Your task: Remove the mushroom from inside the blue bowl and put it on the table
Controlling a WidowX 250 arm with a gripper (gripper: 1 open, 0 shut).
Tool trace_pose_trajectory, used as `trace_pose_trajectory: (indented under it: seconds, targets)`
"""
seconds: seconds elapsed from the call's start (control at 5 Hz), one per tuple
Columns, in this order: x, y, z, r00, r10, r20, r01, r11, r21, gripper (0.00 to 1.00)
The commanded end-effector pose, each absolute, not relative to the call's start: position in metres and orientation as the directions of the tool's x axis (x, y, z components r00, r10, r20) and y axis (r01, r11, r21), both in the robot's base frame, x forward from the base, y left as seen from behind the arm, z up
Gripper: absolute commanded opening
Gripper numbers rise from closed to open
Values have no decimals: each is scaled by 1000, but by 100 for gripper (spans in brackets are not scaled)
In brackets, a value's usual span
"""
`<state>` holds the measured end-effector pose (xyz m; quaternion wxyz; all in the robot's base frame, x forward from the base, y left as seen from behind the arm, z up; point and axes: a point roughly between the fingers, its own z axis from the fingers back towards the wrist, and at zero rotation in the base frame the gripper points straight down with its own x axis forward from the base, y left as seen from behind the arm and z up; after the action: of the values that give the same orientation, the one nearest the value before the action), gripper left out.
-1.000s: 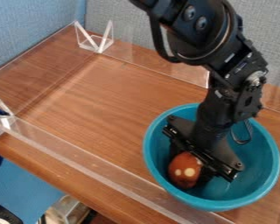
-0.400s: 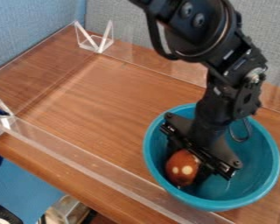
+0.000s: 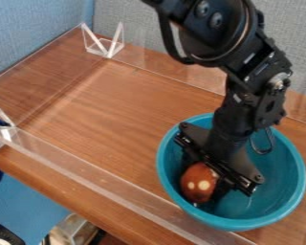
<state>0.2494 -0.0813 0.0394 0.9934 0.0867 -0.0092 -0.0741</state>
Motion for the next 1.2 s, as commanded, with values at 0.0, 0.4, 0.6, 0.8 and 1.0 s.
trace_pose_trajectory:
  seconds: [0.0,0.4,0.6,0.8,1.0]
  targets:
    - [255,-77,55,990,-130,60,119,980,163,0]
    - [255,-75,56,991,-120,60,109,980,167,0]
    - [255,-75,56,992,-115,59,104,980,168,0]
    - [256,-74,56,992,-110,59,99,980,170,0]
    - [256,-73,56,993,-105,59,94,981,172,0]
